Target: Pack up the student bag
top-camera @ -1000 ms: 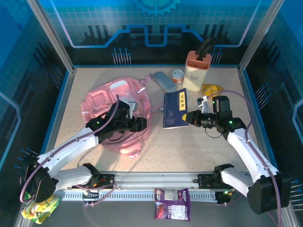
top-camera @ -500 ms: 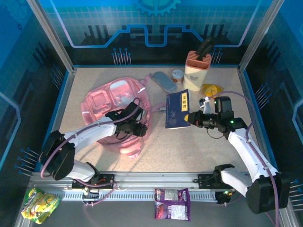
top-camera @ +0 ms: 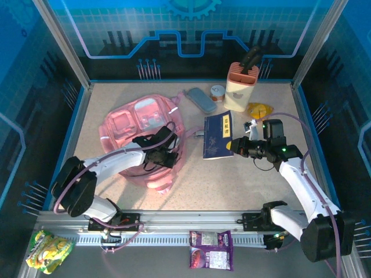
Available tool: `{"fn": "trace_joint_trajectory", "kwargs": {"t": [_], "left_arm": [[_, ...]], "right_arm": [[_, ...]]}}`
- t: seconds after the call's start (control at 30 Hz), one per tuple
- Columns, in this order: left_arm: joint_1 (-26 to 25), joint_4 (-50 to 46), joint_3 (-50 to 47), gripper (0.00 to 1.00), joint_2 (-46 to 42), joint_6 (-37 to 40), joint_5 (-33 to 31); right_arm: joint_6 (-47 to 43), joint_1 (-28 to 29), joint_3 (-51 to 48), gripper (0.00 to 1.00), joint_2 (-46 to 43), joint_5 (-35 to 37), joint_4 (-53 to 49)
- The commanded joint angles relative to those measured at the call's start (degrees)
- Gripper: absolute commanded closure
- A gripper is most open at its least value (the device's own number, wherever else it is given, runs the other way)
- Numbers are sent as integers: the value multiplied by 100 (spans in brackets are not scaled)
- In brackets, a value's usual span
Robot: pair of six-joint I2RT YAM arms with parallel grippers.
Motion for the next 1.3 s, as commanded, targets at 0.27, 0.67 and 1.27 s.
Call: {"fn": "trace_joint_trajectory", "kwargs": {"t": [0.27, 0.67, 1.27], "left_arm": [[250, -260, 1158, 100, -1407, -333, -1029], [297, -446, 2333, 100, -1241, -107, -1203], [293, -311, 2391, 100, -1295, -335, -1099]], "right_arm": [[-7, 280, 86, 100, -60, -624, -244], [1527, 2326, -240, 100, 839, -282, 2012], [2244, 3486, 2206, 96, 4772, 397, 4346]]}}
